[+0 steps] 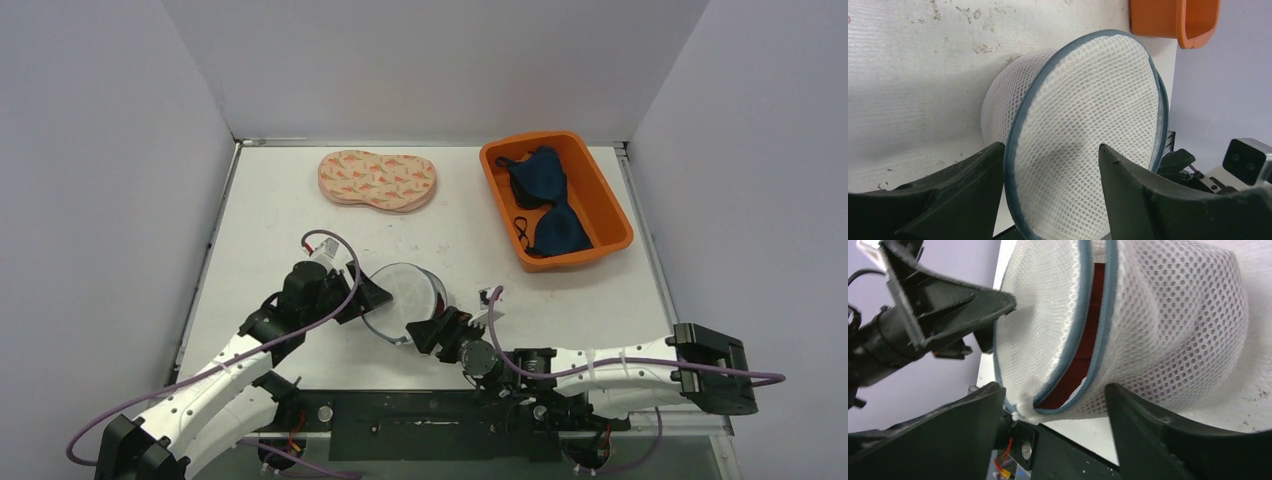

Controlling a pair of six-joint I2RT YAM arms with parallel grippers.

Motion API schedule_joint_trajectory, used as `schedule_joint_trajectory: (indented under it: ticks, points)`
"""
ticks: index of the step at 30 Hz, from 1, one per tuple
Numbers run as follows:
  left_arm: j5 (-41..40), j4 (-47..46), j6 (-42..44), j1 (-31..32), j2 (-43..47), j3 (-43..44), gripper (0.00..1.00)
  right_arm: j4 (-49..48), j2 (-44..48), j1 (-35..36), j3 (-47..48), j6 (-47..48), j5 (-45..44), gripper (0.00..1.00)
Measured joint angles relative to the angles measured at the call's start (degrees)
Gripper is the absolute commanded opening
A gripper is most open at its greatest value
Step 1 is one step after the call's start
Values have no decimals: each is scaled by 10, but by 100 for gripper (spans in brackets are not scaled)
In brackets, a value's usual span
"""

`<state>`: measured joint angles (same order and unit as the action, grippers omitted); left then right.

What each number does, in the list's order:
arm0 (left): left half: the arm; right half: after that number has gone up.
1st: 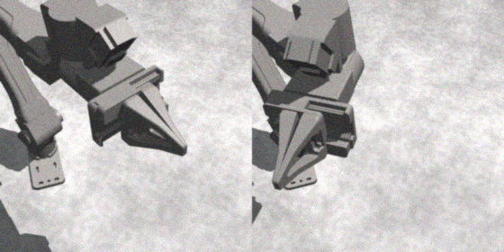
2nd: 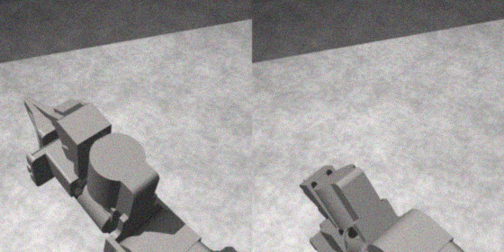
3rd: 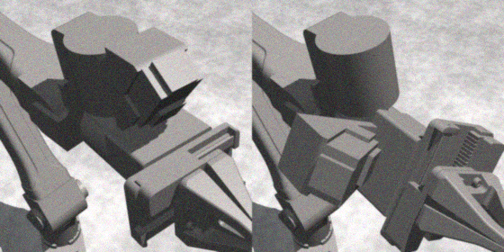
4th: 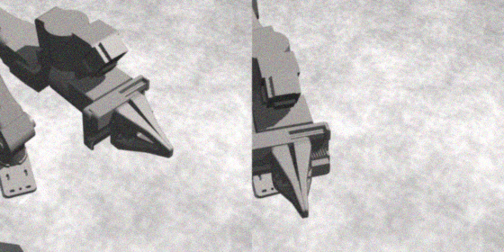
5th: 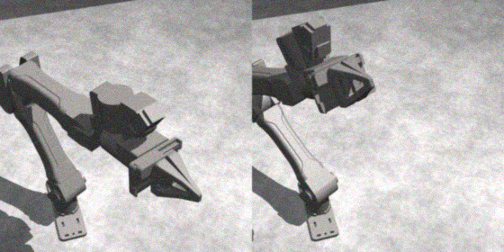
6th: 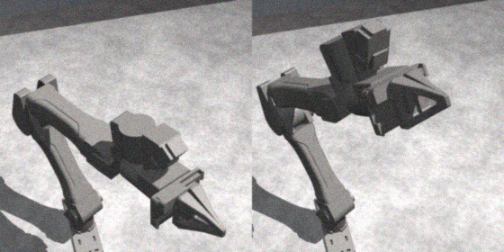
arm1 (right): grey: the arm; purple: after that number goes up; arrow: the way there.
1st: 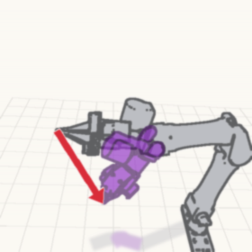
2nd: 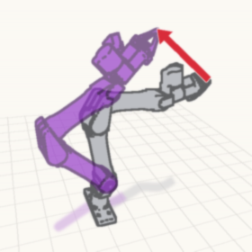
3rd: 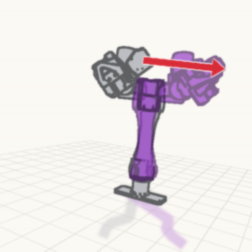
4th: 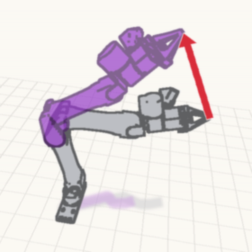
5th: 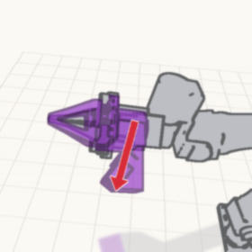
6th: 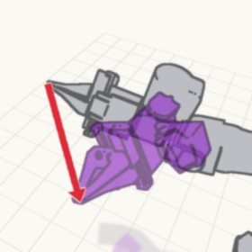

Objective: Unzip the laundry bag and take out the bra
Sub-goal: Adjust the laundry bag at the center of the board.

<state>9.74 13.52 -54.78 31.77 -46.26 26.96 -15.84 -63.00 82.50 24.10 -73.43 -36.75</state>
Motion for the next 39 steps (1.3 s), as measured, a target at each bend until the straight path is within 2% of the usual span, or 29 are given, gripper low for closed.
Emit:
schedule_joint_trajectory:
  ticks: [5, 7, 9, 11, 15, 20, 25, 29, 34, 35, 39]
  points:
    - [1, 0, 0, 0, 12, -7, 65, -21, -38, -45, 2, -3, 30, 24]
    - [1, 3, 1, 0, 19, -8, 65, -26, -53, -69, 10, 13, 53, 12]
    - [-5, 12, 5, 0, 31, -8, 66, -26, -63, -91, 24, 36, 82, 6]
    - [-16, 29, 11, 0, 46, -8, 68, -21, -68, -114, 45, 66, 120, 5]
    - [-59, 90, 17, -1, 87, 5, 70, 28, -73, -160, 115, 161, 214, 5]
    - [-181, 176, 14, -1, 167, 63, 88, 111, -118, -198, 247, 287, 353, 5]
    - [-295, 217, 16, -2, 246, 127, 90, 178, -188, -215, 355, 394, 484, 5]
    - [-334, 219, 27, -3, 275, 144, 90, 221, -214, -236, 370, 453, 571, 5]
    - [-323, 223, 36, -4, 269, 123, 91, 277, -223, -281, 354, 500, 616, 5]
    - [-317, 223, 36, -4, 266, 115, 91, 280, -223, -293, 346, 504, 616, 10]
    - [-288, 223, 34, -4, 250, 74, 91, 288, -217, -335, 299, 502, 606, 65]
